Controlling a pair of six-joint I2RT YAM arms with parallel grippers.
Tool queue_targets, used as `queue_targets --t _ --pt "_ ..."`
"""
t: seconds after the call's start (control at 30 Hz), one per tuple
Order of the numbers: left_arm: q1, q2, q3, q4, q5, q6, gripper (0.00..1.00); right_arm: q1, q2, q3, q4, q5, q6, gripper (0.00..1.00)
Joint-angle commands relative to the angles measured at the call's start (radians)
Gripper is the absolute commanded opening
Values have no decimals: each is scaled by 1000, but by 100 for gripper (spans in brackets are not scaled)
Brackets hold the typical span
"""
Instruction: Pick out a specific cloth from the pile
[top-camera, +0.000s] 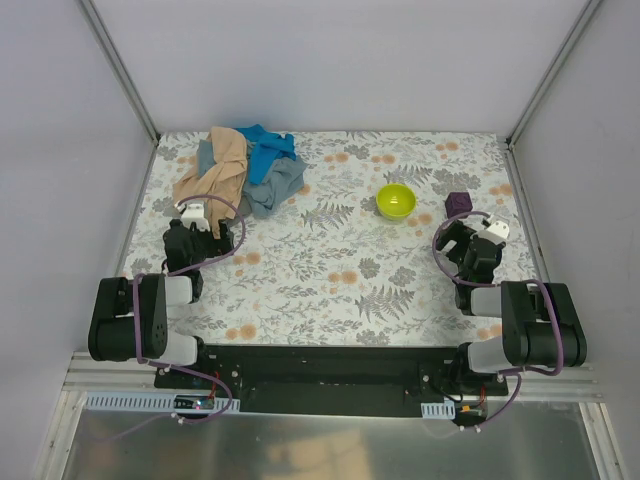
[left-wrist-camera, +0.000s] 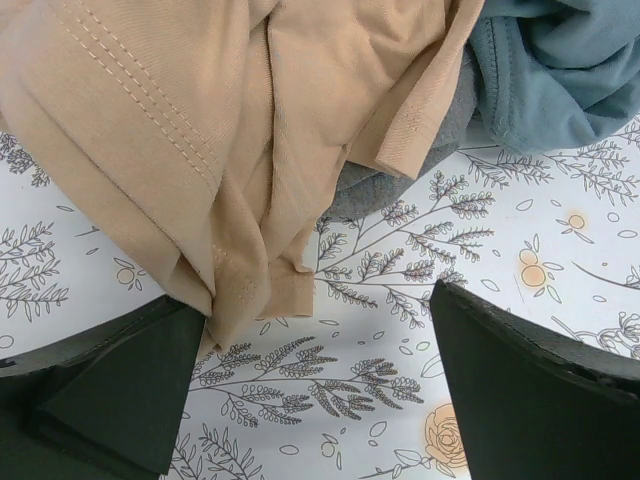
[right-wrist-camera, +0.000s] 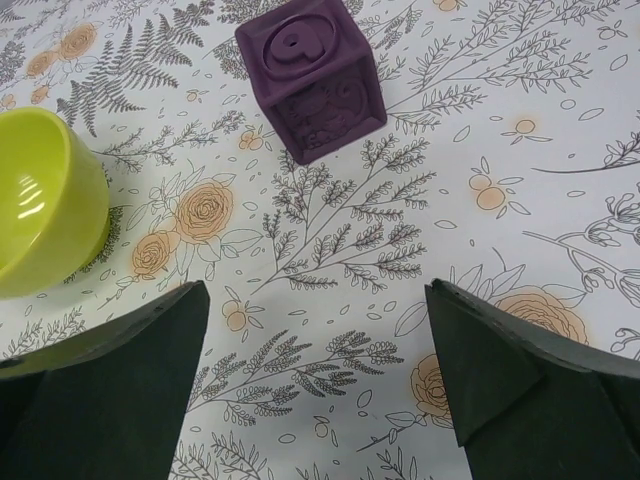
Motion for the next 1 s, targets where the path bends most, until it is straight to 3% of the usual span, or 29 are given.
queue_targets --t 0.0,0.23,0.3,0.37,0.47,0.57,0.63,0.7,0.83,0.97 --pt "-4 3 -6 30 27 -1 100 4 -12 29 8 -5 -7 99" --pt "-1 -10 7 6 11 -1 100 4 -219 160 -380 90 44 99" --pt "13 -71 107 -211 16 -18 100 4 -271 228 -533 75 72 99" --pt "34 -112 258 -536 124 55 100 4 -308 283 -638 17 88 99" --pt "39 -146 461 -882 181 117 100 10 -349 349 -730 -71 131 99" --pt "39 -169 627 -1161 325 206 100 101 -366 417 -776 -135 200 97" --pt "39 -148 711 -1266 381 232 100 218 -340 485 -817 -107 202 94" --pt "36 -102 785 -1317 349 229 100 358 -282 576 -860 -27 182 94" --pt "5 30 921 -1378 159 247 100 561 -78 803 -876 -8 223 93" --pt "-39 200 1029 -1384 -48 274 100 678 236 1102 -913 -59 259 91"
